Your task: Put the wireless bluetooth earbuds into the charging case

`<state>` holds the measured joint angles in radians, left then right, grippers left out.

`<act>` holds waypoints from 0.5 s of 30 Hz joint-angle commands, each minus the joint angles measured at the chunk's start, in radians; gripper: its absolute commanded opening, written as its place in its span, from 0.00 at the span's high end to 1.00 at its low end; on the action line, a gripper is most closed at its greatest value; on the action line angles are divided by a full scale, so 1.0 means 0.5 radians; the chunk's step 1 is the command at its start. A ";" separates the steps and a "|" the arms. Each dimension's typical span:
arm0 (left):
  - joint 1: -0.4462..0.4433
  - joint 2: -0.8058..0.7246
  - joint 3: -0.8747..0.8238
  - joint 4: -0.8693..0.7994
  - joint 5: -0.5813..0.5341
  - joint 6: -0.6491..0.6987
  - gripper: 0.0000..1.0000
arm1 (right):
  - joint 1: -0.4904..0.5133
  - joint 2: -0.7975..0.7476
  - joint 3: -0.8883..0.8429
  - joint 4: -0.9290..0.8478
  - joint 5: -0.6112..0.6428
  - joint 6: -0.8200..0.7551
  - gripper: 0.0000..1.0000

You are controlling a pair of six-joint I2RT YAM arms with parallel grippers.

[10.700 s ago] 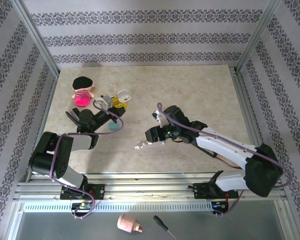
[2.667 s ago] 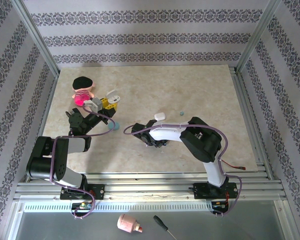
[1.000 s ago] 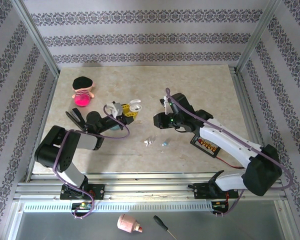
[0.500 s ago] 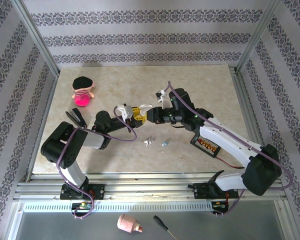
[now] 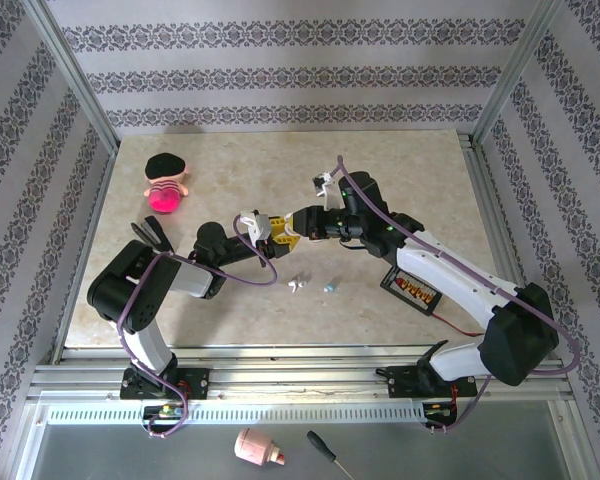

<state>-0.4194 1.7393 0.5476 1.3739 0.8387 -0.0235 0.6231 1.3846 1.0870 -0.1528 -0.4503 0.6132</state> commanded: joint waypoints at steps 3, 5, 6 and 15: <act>-0.036 -0.003 0.020 0.106 0.047 0.034 0.81 | -0.021 0.069 -0.042 0.099 0.016 0.043 0.81; -0.037 -0.011 0.020 0.108 0.019 0.027 0.81 | -0.020 0.088 -0.051 0.107 0.005 0.053 0.81; -0.036 -0.017 0.019 0.108 0.002 0.023 0.81 | -0.018 0.093 -0.059 0.112 0.006 0.054 0.81; -0.039 -0.025 0.044 0.108 -0.041 0.022 0.80 | -0.020 0.135 -0.114 0.151 0.023 0.090 0.82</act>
<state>-0.4255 1.7393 0.5480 1.3735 0.8295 -0.0223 0.6186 1.4345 1.0492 -0.1059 -0.4461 0.6407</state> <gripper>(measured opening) 0.326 0.187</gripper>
